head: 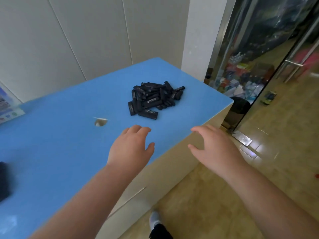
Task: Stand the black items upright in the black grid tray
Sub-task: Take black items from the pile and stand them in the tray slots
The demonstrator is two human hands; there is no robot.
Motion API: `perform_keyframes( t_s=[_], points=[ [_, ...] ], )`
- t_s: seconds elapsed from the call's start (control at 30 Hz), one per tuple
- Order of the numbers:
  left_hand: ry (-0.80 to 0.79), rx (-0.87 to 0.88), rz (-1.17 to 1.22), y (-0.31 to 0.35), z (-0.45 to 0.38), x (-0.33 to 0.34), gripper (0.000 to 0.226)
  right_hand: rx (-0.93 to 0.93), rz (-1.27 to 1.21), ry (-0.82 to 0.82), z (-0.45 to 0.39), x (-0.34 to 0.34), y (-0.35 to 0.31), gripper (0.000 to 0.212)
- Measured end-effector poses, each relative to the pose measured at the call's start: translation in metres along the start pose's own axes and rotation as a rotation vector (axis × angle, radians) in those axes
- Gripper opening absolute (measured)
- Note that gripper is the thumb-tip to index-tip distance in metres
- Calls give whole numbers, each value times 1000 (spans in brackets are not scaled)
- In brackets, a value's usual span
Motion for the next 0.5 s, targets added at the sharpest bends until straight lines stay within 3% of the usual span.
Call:
perform_keyframes(
  t_s=[0.5],
  points=[
    [-101,139,-22,53,-173,62,44,31,24,-28,-133,0,82,48]
  ],
)
Point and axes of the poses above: each hand's wrist, its own z-axis away from the middle knuckle, its own x-axis out of the palm, y = z × x, the point moved 4 cm from there along -z, towards the middle knuckle, and after that the axes turned 9 degrees about -x, right-handed, at the moved point
